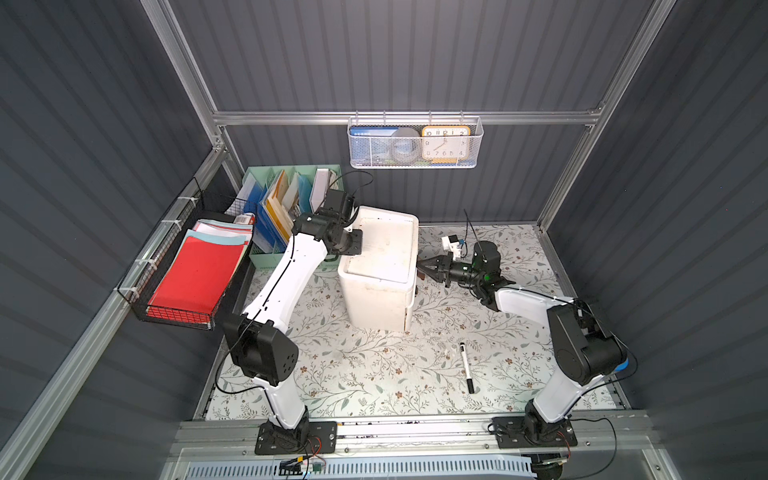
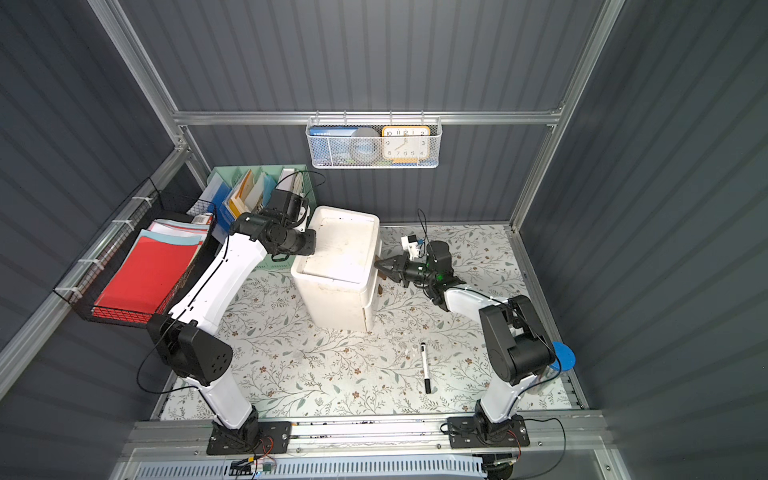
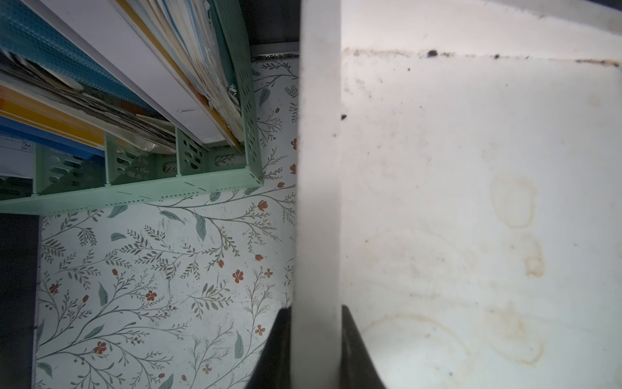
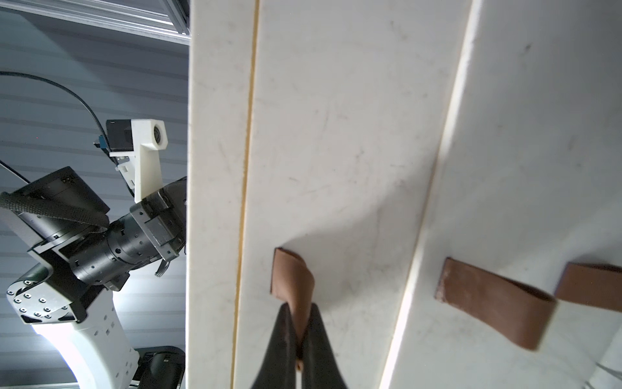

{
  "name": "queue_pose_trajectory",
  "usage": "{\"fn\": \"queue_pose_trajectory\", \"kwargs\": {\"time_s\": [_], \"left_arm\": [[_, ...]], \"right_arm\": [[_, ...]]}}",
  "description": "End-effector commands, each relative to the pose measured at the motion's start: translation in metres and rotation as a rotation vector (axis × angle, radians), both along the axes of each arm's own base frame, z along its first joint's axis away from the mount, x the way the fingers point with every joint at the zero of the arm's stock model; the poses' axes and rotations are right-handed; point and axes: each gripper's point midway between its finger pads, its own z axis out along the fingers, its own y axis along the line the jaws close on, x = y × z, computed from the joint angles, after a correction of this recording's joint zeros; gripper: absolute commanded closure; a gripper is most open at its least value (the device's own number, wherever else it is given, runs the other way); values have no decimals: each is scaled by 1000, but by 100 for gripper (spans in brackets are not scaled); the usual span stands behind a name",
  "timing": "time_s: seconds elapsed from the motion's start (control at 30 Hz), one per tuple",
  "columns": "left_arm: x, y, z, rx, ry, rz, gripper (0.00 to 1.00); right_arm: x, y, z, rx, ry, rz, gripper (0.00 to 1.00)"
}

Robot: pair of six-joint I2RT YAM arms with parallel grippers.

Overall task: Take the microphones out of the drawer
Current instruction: Open the drawer in the storage box.

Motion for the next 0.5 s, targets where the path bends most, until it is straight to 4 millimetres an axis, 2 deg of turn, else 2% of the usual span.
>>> {"fn": "queue_pose_trajectory", "kwargs": {"time_s": [0.0, 0.2, 0.47], "left_arm": [[13, 12, 8, -32, -63, 95, 96], [14, 13, 12, -28, -77, 95, 96], [18, 11, 15, -36, -88, 94, 97]], "right_arm": [[6, -3, 6, -16, -34, -28, 100], [16, -30, 1, -78, -29, -91, 100], [12, -73, -8, -166, -8, -156, 100]]}}
